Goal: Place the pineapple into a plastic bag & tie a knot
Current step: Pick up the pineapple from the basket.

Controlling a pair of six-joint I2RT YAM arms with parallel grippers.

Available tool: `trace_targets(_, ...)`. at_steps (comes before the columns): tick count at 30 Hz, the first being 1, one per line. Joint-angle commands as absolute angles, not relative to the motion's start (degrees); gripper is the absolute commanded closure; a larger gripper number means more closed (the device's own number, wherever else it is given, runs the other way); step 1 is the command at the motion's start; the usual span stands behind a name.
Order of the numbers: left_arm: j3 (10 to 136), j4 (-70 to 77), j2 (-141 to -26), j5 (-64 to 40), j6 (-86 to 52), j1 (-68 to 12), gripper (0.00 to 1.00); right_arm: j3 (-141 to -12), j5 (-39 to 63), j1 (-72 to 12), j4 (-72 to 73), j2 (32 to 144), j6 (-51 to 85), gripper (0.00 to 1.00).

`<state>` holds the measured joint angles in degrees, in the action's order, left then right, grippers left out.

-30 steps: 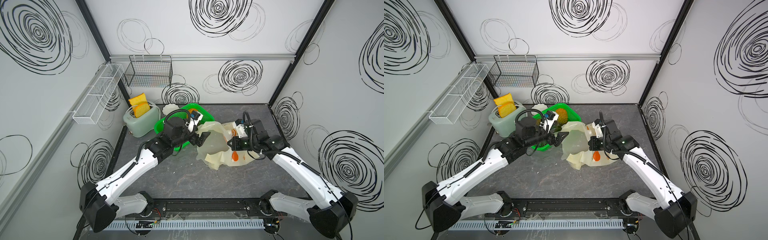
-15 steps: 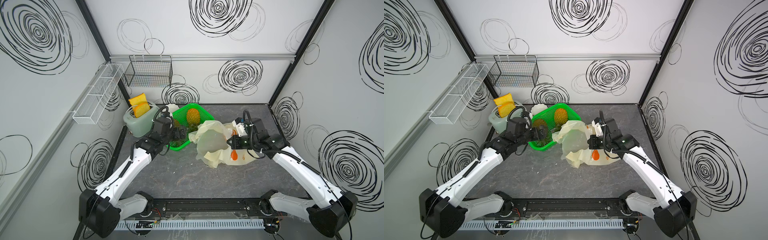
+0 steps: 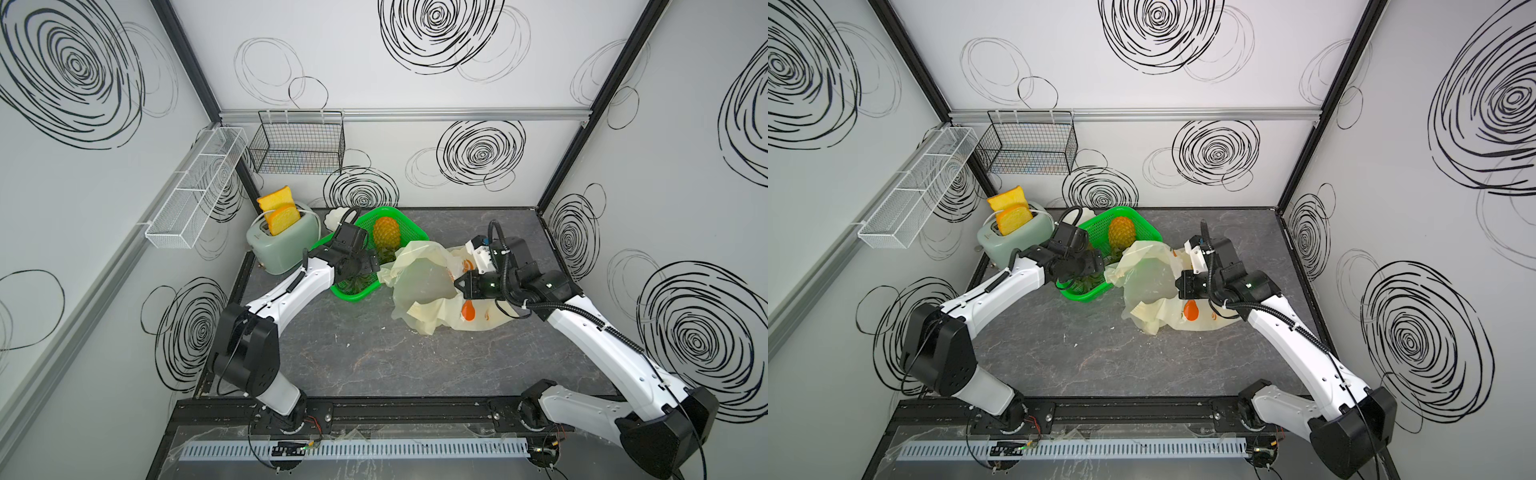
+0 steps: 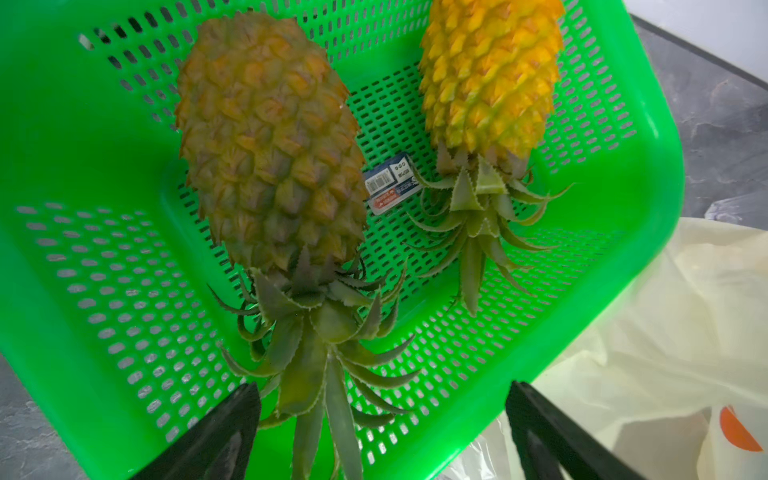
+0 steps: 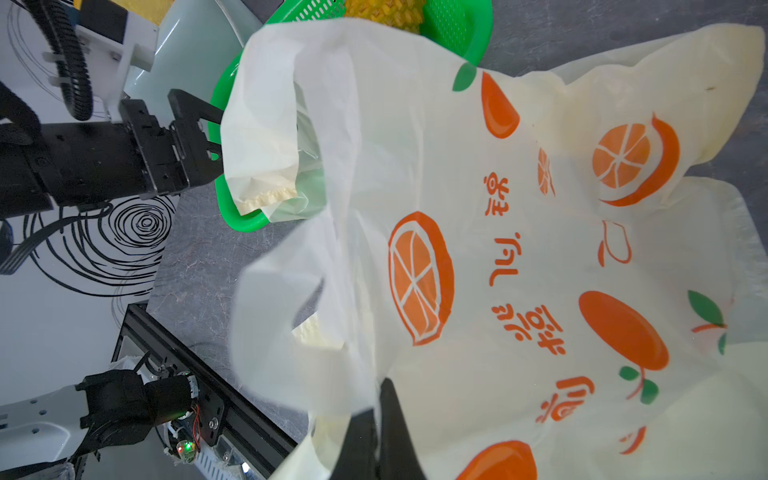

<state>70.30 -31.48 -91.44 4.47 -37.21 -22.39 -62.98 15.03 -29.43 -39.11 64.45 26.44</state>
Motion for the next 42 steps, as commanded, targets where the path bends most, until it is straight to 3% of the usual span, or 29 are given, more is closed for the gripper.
trace_targets(1, 72.07, -34.31, -93.03, 7.52, -39.88, -22.49, 0.03, -62.27, 14.94, -29.26, -37.98, 63.55, 27.07, 1.00)
trace_targets(24, 70.49, -29.82, -104.07, 11.79, -39.11, -23.99, 0.02, -61.17, 15.75, -29.21, -37.10, 64.18, 27.16, 1.00)
trace_targets(33, 69.46, -28.79, -103.37, 16.05, -37.37, -23.95, 0.22, -60.93, 15.90, -29.23, -36.78, 63.90, 27.16, 1.00)
trace_targets(42, 67.09, -26.87, -101.84, 17.09, -36.21, -22.84, 0.55, -61.21, 16.04, -29.26, -36.70, 63.90, 27.16, 1.00)
